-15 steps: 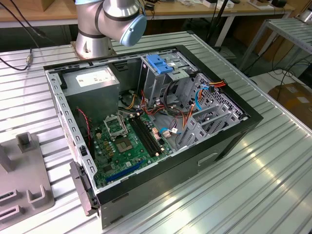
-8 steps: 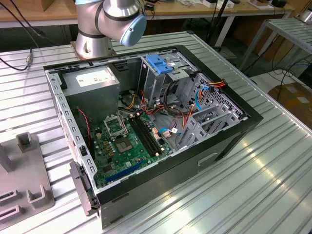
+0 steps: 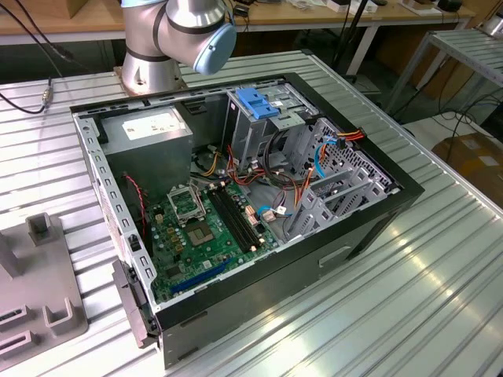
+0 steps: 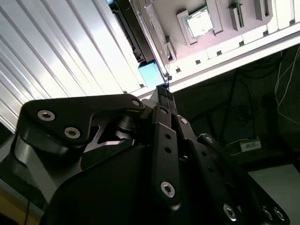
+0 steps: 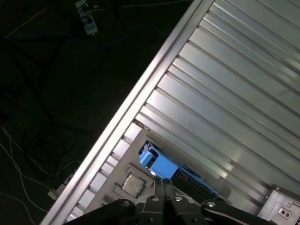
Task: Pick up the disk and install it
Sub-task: 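Pick up the disk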
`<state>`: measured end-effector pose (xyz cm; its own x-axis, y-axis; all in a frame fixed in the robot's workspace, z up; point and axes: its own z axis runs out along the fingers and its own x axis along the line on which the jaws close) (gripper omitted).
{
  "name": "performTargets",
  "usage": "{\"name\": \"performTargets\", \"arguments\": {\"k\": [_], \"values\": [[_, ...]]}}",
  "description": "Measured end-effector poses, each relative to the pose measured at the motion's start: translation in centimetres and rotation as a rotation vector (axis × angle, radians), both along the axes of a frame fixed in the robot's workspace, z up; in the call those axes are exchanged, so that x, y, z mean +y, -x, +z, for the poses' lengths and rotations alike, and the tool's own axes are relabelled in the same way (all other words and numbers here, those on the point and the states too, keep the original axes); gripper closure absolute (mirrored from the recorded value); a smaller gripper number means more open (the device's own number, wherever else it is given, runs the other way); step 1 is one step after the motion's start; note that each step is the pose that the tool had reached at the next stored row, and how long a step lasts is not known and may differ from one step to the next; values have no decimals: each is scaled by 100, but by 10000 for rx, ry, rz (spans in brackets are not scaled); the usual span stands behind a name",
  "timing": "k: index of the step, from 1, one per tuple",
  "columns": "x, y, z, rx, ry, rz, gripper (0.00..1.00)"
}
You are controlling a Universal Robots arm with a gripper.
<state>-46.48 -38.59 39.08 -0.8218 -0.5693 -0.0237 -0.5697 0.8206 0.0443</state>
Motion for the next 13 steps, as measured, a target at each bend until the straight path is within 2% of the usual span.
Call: {"name": "performTargets", "arguments": {"k": [1, 12, 13], "values": [[0, 0, -1, -1, 0, 299, 89], [0, -19, -25, -2, 3, 1683, 89], [0, -20, -26, 0, 4, 1895, 89]]}}
